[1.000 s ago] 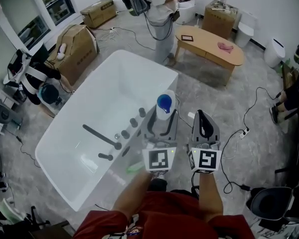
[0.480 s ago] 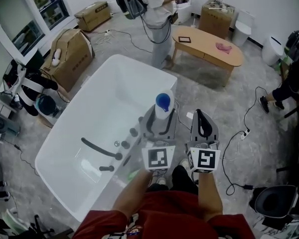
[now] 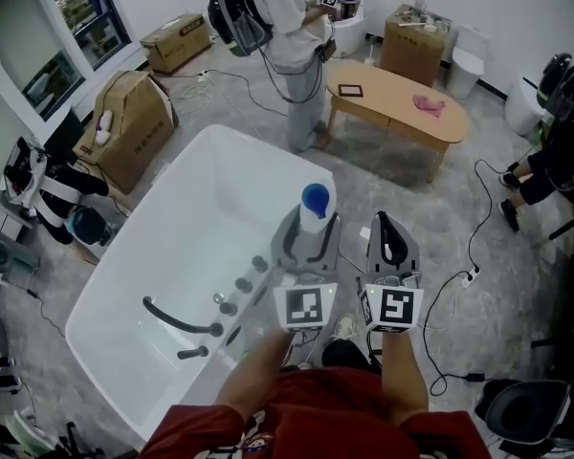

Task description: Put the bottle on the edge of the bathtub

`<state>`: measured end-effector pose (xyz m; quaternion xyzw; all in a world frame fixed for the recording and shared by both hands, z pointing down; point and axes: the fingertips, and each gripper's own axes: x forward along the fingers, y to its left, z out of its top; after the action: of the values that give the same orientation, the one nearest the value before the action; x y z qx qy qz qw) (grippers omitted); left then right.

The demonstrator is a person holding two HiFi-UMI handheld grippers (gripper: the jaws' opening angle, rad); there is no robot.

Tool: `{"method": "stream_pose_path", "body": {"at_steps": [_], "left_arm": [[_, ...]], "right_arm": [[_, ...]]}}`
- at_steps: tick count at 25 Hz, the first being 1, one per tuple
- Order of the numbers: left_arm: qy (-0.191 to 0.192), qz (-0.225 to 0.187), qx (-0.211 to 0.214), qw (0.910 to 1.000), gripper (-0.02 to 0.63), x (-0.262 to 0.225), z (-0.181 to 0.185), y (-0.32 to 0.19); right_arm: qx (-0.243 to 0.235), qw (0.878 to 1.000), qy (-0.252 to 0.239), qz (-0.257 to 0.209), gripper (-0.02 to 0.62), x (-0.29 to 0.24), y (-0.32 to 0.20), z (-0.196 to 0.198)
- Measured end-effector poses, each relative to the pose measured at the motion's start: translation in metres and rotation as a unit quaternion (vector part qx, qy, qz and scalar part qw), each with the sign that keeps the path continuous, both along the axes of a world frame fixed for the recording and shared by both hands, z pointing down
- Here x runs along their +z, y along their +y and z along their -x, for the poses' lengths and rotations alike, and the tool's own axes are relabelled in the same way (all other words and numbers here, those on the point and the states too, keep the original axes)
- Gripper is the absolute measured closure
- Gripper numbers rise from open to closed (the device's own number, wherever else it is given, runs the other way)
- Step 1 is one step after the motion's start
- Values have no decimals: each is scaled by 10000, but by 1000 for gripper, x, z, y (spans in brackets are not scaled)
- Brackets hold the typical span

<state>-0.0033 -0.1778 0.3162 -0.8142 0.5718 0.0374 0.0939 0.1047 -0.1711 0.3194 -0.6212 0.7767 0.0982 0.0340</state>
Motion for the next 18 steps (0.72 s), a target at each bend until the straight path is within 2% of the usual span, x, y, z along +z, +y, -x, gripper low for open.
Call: {"method": "stream_pose_path", "body": {"at_steps": [3,7,11,18], "left_arm": [[-101,-105,-37,9999,365,-5,-18,-30],[88,-70,-138,9998,365,-16,-42,-64],[116,-23,-259,9996,365,-18,-62,-99],[99,98,-600,9981,365,-13,-68,-133]], "right_arm": [[-28,10000,-54,-24,583,-4,-30,-20],[-98,9999,-77,-27,583,-8,-66,-44],[-166,9998,-64,-11,583,-8,-102,-69],[-372,9991,-177,120,583,-5,-141,-85]]}}
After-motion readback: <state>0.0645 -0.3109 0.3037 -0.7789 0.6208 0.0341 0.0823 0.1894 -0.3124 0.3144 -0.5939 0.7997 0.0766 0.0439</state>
